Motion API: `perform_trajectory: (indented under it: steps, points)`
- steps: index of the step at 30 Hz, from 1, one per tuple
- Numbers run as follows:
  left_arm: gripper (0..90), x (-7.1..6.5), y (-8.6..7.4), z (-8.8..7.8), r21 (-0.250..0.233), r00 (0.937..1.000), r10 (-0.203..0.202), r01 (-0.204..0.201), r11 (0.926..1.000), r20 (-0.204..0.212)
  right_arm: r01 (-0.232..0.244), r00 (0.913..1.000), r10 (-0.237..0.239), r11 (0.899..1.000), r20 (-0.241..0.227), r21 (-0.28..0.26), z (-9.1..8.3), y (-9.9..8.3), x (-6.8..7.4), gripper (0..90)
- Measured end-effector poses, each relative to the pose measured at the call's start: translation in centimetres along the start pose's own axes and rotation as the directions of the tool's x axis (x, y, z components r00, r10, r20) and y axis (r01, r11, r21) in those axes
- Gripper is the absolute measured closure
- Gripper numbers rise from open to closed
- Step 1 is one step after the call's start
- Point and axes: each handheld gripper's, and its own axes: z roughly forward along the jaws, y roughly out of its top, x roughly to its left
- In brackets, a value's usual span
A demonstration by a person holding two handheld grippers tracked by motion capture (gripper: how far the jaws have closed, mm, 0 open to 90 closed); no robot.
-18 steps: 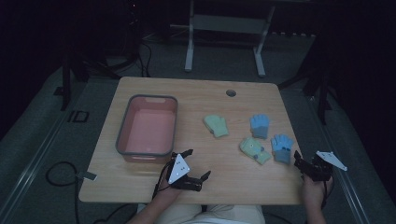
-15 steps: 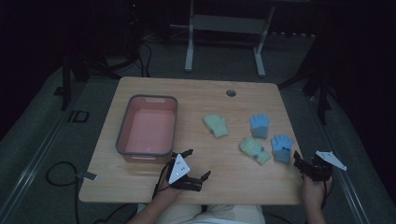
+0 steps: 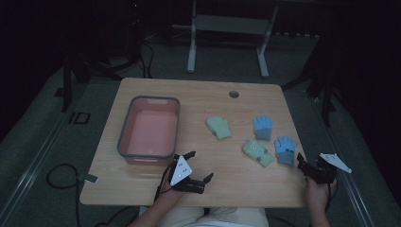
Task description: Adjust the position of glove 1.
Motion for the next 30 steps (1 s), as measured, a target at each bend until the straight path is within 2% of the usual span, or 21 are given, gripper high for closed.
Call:
perform_trajectory:
  steps: [23,26,30]
  points:
    - [1.4,-0.1,0.0,0.0,-0.002,1.0000,0.004,-0.004,1.0000,-0.001,-0.004,0.9999,0.004,1.000,-0.014,0.021,0.0,0.3,-0.1,16.6]
    - [1.4,0.0,0.0,0.0,-0.003,1.0000,0.001,-0.001,1.0000,0.000,-0.010,0.9999,0.010,1.000,-0.012,0.026,-0.3,0.8,0.0,16.6]
    - [1.4,0.0,0.0,0.0,-0.004,1.0000,0.002,-0.002,1.0000,0.001,-0.015,0.9993,0.015,1.000,-0.035,0.017,-1.0,2.1,0.4,16.5]
